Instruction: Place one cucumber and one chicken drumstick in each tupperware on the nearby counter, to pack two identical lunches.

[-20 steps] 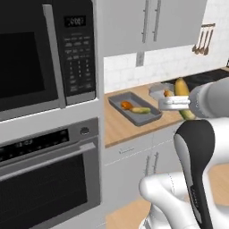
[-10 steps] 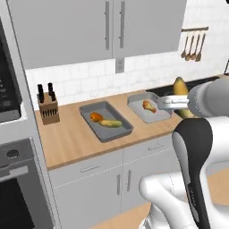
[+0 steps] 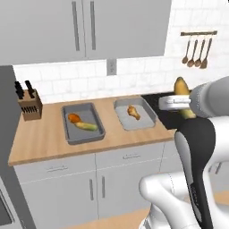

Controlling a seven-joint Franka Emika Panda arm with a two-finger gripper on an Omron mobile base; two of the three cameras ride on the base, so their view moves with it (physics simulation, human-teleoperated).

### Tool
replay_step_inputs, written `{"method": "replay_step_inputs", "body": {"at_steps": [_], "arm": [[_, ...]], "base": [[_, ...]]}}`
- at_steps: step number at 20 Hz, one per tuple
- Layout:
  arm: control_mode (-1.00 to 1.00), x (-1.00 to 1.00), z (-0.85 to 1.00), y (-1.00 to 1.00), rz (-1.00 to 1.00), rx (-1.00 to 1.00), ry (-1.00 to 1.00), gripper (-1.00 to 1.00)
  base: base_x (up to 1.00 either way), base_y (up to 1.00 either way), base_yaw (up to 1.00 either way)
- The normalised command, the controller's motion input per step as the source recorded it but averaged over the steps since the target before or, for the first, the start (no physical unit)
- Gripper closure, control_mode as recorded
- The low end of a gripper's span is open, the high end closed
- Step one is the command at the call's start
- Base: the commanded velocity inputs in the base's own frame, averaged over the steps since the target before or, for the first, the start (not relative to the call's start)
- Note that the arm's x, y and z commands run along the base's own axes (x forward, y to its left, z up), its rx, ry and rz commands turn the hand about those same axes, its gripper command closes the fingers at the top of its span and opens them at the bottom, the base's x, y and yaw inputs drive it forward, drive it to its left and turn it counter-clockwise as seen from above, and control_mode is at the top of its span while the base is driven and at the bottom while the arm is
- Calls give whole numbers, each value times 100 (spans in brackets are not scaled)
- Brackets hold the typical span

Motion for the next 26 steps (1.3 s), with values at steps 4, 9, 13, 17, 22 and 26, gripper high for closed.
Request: {"method": "replay_step_inputs", "body": {"at_steps": [4,9,13,17,22,26], "arm": [[100,0,0,0,0,0,0,100],[100,0,0,0,0,0,0,100],[100,0,0,0,0,0,0,100],[100,0,0,0,0,0,0,100],[100,0,0,0,0,0,0,100],[100,0,0,0,0,0,0,100]], "base": [[24,-58,38],[62,-27,29],[99,-6,26],[70,-16,28],[5,-23,27],[5,-31,24]]}}
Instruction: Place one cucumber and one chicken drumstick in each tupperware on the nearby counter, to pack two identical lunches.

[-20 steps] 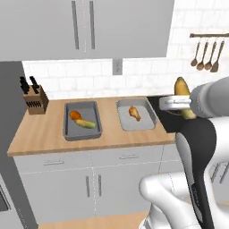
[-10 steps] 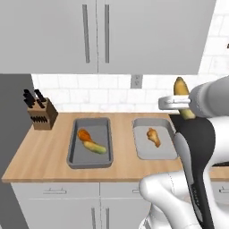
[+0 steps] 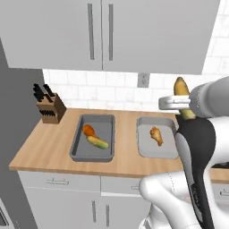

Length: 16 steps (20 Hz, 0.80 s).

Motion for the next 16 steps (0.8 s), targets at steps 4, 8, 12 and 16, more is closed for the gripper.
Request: {"method": "replay_step_inputs", "body": {"at_steps": [4,8,12,16], "arm": [[-100,-14,-55,-9,0,0,8,100],[-100,16,-90,-4,-1,-1,15,100],[-100,55,-70,-6,0,-1,21,100],[-100,66,-61,-43,0,0,20,100]], "base": [[0,0,0],[0,0,0],[0,0,0],[0,0,0]]}}
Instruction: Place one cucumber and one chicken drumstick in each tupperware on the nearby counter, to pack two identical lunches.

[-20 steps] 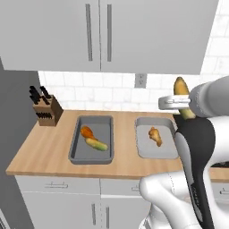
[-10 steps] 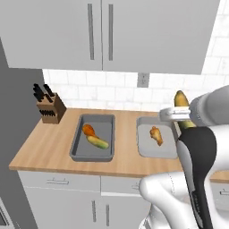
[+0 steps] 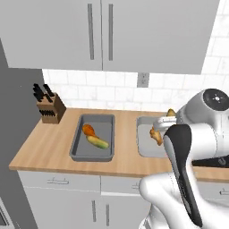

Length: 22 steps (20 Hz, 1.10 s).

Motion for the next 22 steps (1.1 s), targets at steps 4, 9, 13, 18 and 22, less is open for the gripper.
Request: {"method": "replay_step_inputs", "body": {"at_steps": [4,9,13,18,22], "arm": [[-100,45,-36,-63,5,8,11,100],[-100,30,-32,-56,8,19,0,100],[-100,27,-31,-10,4,6,4,100],[-100,20,-35,-30,9,11,7,100],[-100,48,-49,-19,8,11,11,100]], "base": [[0,0,0],[0,0,0],[0,0,0],[0,0,0],[0,0,0]]}}
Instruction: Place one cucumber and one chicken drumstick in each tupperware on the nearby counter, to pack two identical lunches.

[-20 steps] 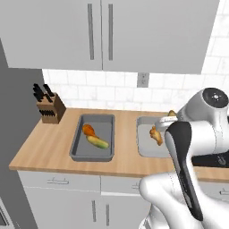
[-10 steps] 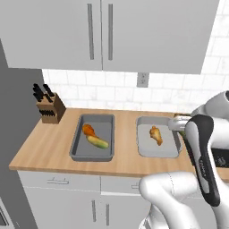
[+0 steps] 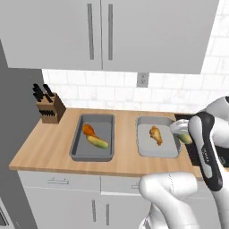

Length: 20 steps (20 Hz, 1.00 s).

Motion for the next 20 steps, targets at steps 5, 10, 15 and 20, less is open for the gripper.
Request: {"method": "replay_step_inputs", "body": {"at_steps": [5,10,15,20], "arm": [[-100,55,-39,-3,3,11,2,100],[-100,79,-29,0,0,0,2,100],[-100,84,-37,0,0,0,7,100],[-100,66,-38,0,0,0,8,100]], "base": [[0,0,0],[0,0,0],[0,0,0],[0,0,0]]}}
